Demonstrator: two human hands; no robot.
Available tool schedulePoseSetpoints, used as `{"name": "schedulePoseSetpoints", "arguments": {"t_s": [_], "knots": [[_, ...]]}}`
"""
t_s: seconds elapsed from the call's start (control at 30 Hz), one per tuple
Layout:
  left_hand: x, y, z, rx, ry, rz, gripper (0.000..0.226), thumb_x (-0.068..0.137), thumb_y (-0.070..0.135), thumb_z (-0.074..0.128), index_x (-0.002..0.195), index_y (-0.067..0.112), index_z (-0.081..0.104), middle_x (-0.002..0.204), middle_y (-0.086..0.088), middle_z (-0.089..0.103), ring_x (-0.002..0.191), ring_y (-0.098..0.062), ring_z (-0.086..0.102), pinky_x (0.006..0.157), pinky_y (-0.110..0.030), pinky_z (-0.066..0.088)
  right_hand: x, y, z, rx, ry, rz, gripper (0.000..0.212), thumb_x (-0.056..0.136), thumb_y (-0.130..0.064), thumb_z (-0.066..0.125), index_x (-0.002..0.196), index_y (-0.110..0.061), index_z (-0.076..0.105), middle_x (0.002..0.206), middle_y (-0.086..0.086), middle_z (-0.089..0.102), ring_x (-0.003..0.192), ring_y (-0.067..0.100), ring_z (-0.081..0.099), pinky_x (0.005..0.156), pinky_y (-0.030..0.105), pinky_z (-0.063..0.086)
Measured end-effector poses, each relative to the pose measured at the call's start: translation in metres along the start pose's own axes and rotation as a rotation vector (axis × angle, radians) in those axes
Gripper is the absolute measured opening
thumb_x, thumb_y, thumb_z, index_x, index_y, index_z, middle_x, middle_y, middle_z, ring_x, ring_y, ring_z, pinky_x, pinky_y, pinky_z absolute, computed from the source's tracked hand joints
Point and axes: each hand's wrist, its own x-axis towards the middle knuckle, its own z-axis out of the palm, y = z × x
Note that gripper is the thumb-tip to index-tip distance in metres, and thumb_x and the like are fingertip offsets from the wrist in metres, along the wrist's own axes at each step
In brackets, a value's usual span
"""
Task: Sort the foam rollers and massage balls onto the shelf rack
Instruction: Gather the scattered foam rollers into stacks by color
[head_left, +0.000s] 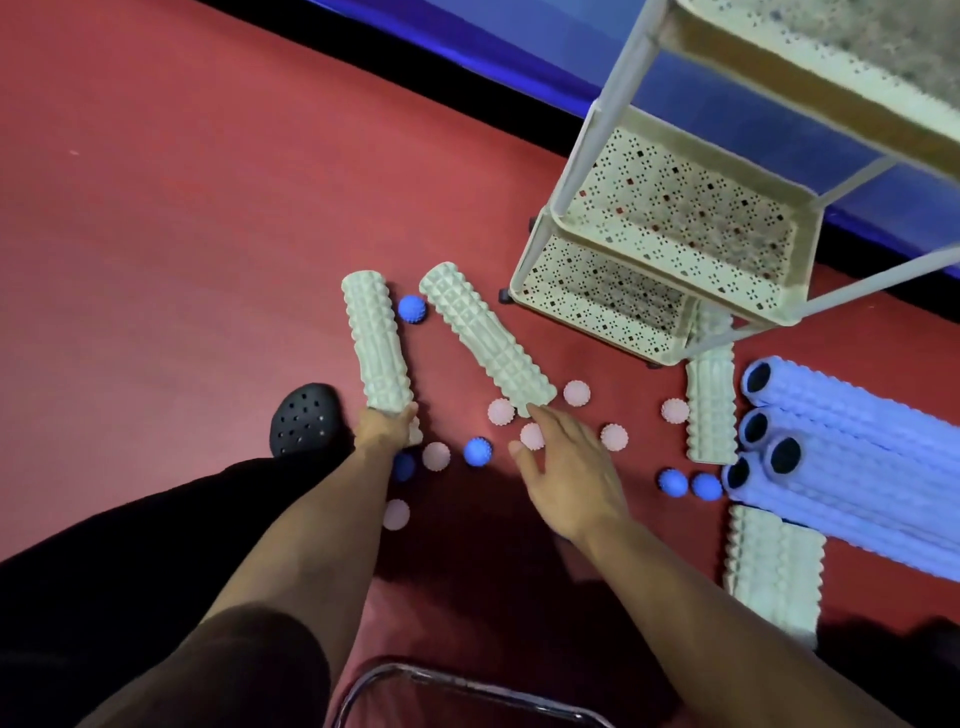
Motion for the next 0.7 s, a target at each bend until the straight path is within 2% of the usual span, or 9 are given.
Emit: {"name": "schedulePoseSetpoints", "arguments": {"t_s": [0.1, 0.2, 0.3, 0.37, 0.43, 0.53, 0.6, 0.63, 0.7], "knots": [[0.017, -0.002, 0.006, -0.042, -0.035, -0.022, 0.069, 0.079, 0.047, 0.080, 0.125, -0.001, 0.058, 0.118, -0.009, 0.069, 0.108, -0.028, 0.066, 0.090, -0.033, 0.051, -0.001, 0.004, 0.004, -0.020, -0.023, -0.011, 0.060, 0.101, -0.050, 0.043, 0.155, -0.027, 0.034, 0.156, -0.009, 0.038, 0.142, 0.017, 0.034, 0.119, 0.035, 0.028], [0.026, -0.006, 0.009, -0.004, -0.063, -0.002, 0.087, 0.063, 0.069, 0.073, 0.122, 0.006, 0.065, 0.118, -0.007, 0.071, 0.111, -0.026, 0.065, 0.094, -0.033, 0.050, -0.001, 0.008, 0.002, -0.007, -0.022, -0.028, 0.059, 0.100, -0.051, 0.044, 0.154, -0.028, 0.036, 0.155, -0.010, 0.038, 0.142, 0.015, 0.035, 0.118, 0.037, 0.030], [0.016, -0.006, 0.008, -0.212, -0.047, 0.026, 0.073, 0.056, 0.059, 0.079, 0.109, 0.009, 0.071, 0.104, -0.004, 0.075, 0.100, -0.027, 0.070, 0.095, -0.041, 0.056, -0.001, 0.008, -0.003, 0.006, -0.030, -0.043, 0.058, 0.100, -0.049, 0.046, 0.153, -0.027, 0.037, 0.154, -0.010, 0.040, 0.141, 0.015, 0.037, 0.117, 0.040, 0.031], [-0.002, -0.003, 0.007, -0.436, -0.128, 0.010, 0.052, 0.060, 0.045, 0.084, 0.096, 0.011, 0.072, 0.089, -0.004, 0.074, 0.084, -0.024, 0.072, 0.078, -0.034, 0.061, -0.006, 0.005, -0.005, 0.011, -0.027, -0.048, 0.057, 0.100, -0.047, 0.047, 0.153, -0.026, 0.037, 0.154, -0.009, 0.040, 0.140, 0.016, 0.037, 0.117, 0.040, 0.031], [-0.025, 0.000, 0.005, -0.569, -0.302, -0.005, 0.049, 0.056, 0.043, 0.091, 0.087, 0.013, 0.067, 0.080, -0.008, 0.065, 0.063, -0.024, 0.061, 0.056, -0.031, 0.051, -0.013, 0.003, -0.009, 0.019, -0.013, -0.053, 0.057, 0.101, -0.046, 0.048, 0.153, -0.025, 0.037, 0.154, -0.008, 0.041, 0.140, 0.017, 0.038, 0.117, 0.039, 0.031], [-0.071, 0.001, 0.008, -0.651, -0.411, 0.027, 0.042, 0.069, 0.046, 0.083, 0.086, 0.015, 0.061, 0.078, -0.014, 0.057, 0.054, -0.024, 0.047, 0.051, -0.030, 0.033, -0.029, 0.001, -0.017, 0.048, 0.017, -0.064, 0.057, 0.101, -0.046, 0.047, 0.152, -0.025, 0.038, 0.154, -0.007, 0.041, 0.139, 0.018, 0.039, 0.117, 0.036, 0.031], [-0.110, -0.002, 0.013, -0.642, -0.355, 0.054, 0.042, 0.074, 0.049, 0.079, 0.087, 0.012, 0.066, 0.083, -0.009, 0.068, 0.060, -0.026, 0.060, 0.054, -0.030, 0.041, -0.042, 0.003, -0.025, 0.068, 0.040, -0.060, 0.057, 0.101, -0.048, 0.046, 0.152, -0.026, 0.038, 0.155, -0.008, 0.040, 0.140, 0.017, 0.038, 0.117, 0.034, 0.032], [-0.128, -0.006, 0.016, -0.618, -0.333, 0.048, 0.046, 0.072, 0.052, 0.079, 0.090, 0.011, 0.071, 0.086, -0.005, 0.074, 0.069, -0.024, 0.069, 0.063, -0.031, 0.051, -0.048, 0.004, -0.030, 0.075, 0.055, -0.055, 0.057, 0.101, -0.050, 0.045, 0.153, -0.027, 0.037, 0.156, -0.009, 0.039, 0.141, 0.017, 0.038, 0.117, 0.034, 0.031], [-0.165, -0.012, 0.018, -0.532, -0.297, 0.057, 0.057, 0.067, 0.061, 0.077, 0.097, 0.012, 0.074, 0.086, -0.002, 0.078, 0.083, -0.021, 0.075, 0.083, -0.034, 0.058, -0.061, 0.007, -0.043, 0.078, 0.087, -0.054, 0.058, 0.102, -0.050, 0.045, 0.154, -0.028, 0.035, 0.158, -0.008, 0.036, 0.144, 0.018, 0.035, 0.118, 0.035, 0.029]]}}
